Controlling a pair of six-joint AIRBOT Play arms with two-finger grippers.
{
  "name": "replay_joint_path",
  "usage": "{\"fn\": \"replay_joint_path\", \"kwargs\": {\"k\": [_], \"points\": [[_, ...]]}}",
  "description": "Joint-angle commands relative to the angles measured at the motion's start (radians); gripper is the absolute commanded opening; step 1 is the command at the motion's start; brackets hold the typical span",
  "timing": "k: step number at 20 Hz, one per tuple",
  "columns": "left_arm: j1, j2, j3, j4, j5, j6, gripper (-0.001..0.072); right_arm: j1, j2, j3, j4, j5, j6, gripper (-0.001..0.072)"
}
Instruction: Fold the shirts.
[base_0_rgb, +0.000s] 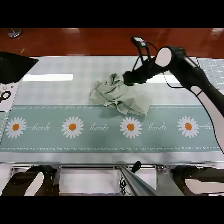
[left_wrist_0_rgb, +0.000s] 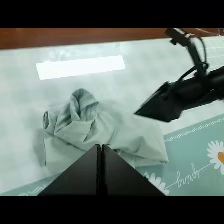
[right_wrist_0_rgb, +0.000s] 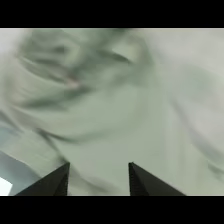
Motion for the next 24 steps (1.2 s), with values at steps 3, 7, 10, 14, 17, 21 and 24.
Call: {"fn": "replay_joint_path", "kwargs": {"k": [3,7,10,14,17,21,24], "points": [[0.001,0.0,-0.061,0.016,0.0,0.0,0.0016,-0.29,0.024,-0.086,-0.158,0.325,-0.016,0.0469],[0.001,-0.001,-0.085,0.034,0.0,0.0,0.0016,-0.509,0.025,-0.305,0.451,0.174,-0.132,0.0602],[0.001,-0.001,-0.087,0.034,0.001,0.0,0.0016,-0.512,0.023,-0.444,0.499,0.065,-0.173,0.0603],[0.001,-0.001,-0.087,0.034,0.001,0.0,0.0016,-0.43,0.009,-0.524,0.562,-0.103,-0.203,0.06],[0.001,-0.001,-0.087,0.034,0.006,0.0,0.0016,-0.356,-0.029,-0.524,0.64,-0.198,-0.204,0.0599],[0.001,-0.001,-0.087,0.034,0.021,0.001,0.0016,-0.258,-0.079,-0.524,0.69,-0.302,-0.225,0.028],[0.001,-0.002,-0.087,0.034,0.028,0.012,0.0016,-0.283,-0.024,-0.488,0.672,-0.236,-0.25,0.0026]]}}
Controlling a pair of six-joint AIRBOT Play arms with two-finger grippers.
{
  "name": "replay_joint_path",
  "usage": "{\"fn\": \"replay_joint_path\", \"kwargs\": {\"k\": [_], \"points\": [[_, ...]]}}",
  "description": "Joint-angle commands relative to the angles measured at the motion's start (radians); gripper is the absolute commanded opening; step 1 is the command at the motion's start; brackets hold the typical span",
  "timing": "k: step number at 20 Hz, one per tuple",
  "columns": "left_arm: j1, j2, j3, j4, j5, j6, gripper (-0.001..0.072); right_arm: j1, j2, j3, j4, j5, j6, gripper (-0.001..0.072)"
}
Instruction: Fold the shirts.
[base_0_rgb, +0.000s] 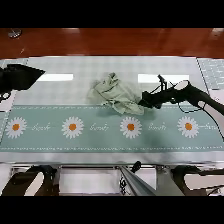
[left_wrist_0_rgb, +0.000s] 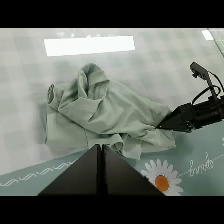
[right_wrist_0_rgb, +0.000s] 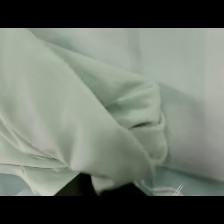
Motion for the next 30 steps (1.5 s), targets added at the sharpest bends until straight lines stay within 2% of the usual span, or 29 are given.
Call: {"fn": "replay_joint_path", "kwargs": {"k": [1,3,7,10,12,16,21,23,25,30], "points": [[0.001,-0.003,0.0,0.001,0.018,0.009,0.0016,-0.016,0.077,0.048,-0.017,0.051,-0.039,0.0026],[0.001,-0.01,0.0,0.0,0.05,0.008,0.0016,-0.064,0.197,0.111,-0.1,0.135,-0.032,0.0025],[0.0,-0.053,-0.003,0.0,0.059,0.004,0.0016,-0.17,0.425,0.301,-0.314,0.37,0.107,0.0025],[0.0,-0.085,-0.04,0.0,0.049,0.006,0.0016,-0.272,0.524,0.425,-0.431,0.518,0.154,0.0026],[0.0,-0.106,-0.074,0.0,0.049,0.009,0.0016,-0.369,0.567,0.492,-0.475,0.611,0.157,0.0026],[0.0,-0.146,-0.13,0.0,0.052,0.009,0.0016,-0.602,0.609,0.525,-0.691,0.777,0.124,0.0024],[0.001,-0.155,-0.146,0.0,0.069,0.069,0.0017,-0.837,0.609,0.524,-0.686,0.891,0.141,0.0025],[0.001,-0.155,-0.146,-0.006,0.145,0.059,0.0017,-0.881,0.609,0.524,-0.74,0.917,0.148,0.0025],[0.001,-0.155,-0.145,-0.079,0.277,0.024,0.0016,-0.909,0.61,0.513,-0.829,0.939,0.177,0.0025],[0.002,-0.155,-0.143,-0.12,0.556,0.061,0.0017,-0.919,0.679,0.316,-1.054,0.946,0.165,0.0026]]}}
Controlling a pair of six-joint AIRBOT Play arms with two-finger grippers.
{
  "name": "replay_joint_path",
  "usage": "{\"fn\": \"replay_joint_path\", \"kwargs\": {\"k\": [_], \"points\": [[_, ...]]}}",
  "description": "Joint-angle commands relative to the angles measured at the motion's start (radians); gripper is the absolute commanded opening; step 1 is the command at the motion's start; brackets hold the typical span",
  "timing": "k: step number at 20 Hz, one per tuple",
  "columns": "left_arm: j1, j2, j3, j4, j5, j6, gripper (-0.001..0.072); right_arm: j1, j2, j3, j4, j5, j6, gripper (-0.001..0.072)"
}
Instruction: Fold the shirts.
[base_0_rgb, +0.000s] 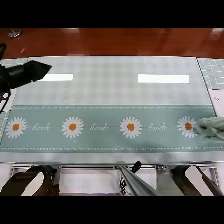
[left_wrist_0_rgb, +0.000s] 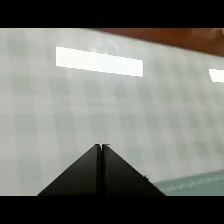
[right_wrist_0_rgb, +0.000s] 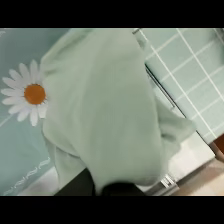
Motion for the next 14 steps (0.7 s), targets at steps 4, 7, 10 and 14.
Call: {"fn": "replay_joint_path", "kwargs": {"k": [4,7,10,14], "points": [[0.03,-0.001,0.001,-0.018,0.383,0.071,0.0017,-0.016,0.122,-0.324,-0.508,0.018,-0.032,0.0026],[0.099,-0.005,0.001,-0.018,0.412,0.118,0.0017,-0.019,0.142,-0.477,-0.621,0.019,-0.056,0.0026],[0.172,-0.006,0.001,-0.018,0.408,0.129,0.0017,-0.12,0.143,-0.616,-0.646,0.007,-0.097,0.0027],[0.201,-0.007,0.001,-0.018,0.392,0.129,0.0017,-0.355,0.143,-0.692,-0.655,-0.08,-0.13,0.0287]]}}
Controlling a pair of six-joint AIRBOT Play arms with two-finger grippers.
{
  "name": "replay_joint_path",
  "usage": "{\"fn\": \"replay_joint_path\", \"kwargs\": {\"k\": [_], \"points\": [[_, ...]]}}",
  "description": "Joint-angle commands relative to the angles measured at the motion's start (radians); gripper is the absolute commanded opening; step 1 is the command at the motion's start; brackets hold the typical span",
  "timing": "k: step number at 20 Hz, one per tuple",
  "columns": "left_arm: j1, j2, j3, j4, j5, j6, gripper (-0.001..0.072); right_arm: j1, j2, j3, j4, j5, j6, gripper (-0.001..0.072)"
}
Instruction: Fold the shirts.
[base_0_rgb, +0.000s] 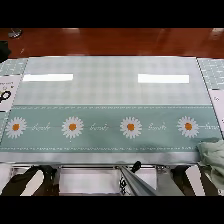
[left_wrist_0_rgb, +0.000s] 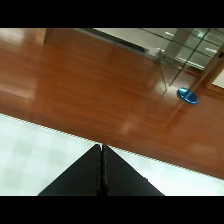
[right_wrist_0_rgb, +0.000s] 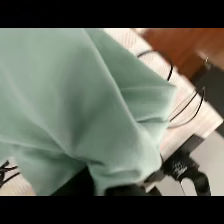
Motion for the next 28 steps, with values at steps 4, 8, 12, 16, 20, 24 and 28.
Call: {"fn": "replay_joint_path", "kwargs": {"k": [4,8,12,16,20,24,28], "points": [[0.023,-0.007,0.001,0.019,-0.073,0.009,0.0016,-0.204,-0.016,-0.029,0.04,-0.251,-0.13,0.0436],[0.014,-0.019,0.001,0.023,-0.225,0.038,0.0018,-0.005,-0.171,0.241,0.366,-0.381,-0.137,0.0497],[-0.112,-0.11,0.002,0.027,-0.548,0.176,0.0329,0.313,-0.293,0.469,0.871,-0.469,-0.126,0.0603],[-0.306,-0.203,0.064,0.341,-0.681,-0.162,0.0413,0.639,-0.314,0.49,0.914,-0.513,-0.096,0.0612],[-0.486,-0.259,0.11,0.686,-0.775,-0.323,0.0669,0.804,-0.392,0.49,0.914,-0.381,-0.052,0.0613],[-0.515,-0.263,0.11,0.785,-0.777,-0.425,0.0661,0.889,-0.462,0.49,0.915,-0.332,-0.024,0.0612],[-0.515,-0.263,0.11,0.785,-0.777,-0.425,0.0661,0.924,-0.474,0.49,0.922,-0.389,-0.024,0.0611]]}}
